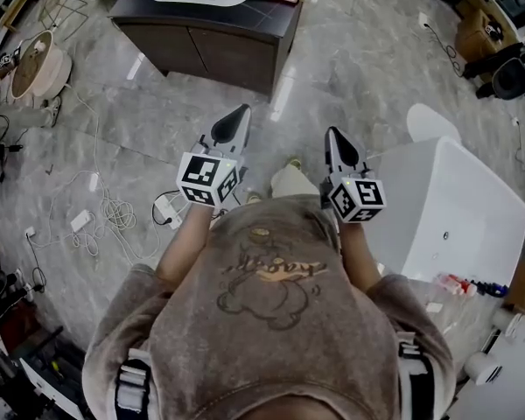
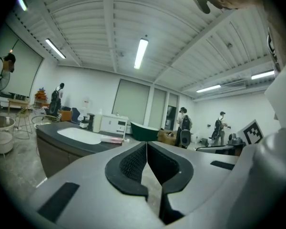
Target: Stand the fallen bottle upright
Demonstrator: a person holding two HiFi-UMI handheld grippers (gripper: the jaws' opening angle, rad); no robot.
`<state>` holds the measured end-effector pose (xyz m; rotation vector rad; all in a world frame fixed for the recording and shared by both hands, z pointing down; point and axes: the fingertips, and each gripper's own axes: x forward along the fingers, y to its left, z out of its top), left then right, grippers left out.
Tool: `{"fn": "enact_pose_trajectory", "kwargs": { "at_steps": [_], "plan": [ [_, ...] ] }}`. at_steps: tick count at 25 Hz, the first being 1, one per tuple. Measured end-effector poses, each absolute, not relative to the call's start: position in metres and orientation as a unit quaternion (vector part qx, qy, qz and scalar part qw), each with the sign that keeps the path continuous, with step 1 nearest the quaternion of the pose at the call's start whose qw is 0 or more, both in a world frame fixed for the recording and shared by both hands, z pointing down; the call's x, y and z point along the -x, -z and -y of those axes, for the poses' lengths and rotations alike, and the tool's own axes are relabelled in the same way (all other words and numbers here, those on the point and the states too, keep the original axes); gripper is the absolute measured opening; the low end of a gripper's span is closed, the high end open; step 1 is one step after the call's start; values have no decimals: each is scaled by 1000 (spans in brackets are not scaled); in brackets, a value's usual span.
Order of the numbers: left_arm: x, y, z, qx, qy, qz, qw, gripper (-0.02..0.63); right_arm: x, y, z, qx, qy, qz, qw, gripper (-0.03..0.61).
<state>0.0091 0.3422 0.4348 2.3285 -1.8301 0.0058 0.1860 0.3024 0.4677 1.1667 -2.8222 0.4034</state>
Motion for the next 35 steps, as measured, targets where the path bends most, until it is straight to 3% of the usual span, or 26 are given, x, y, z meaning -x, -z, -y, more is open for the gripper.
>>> {"fn": "enact_pose_trajectory", "kwargs": {
  "at_steps": [19,35],
  "plan": [
    [44,-453,-246,-784,10,612,102,20,-128,-490,-214,-366,-144,918,42,-2],
    [66,-429,-63,-780,1,616,108,20,-105,-461,-31,-351,-152,923,35,-2]
  ]
}}
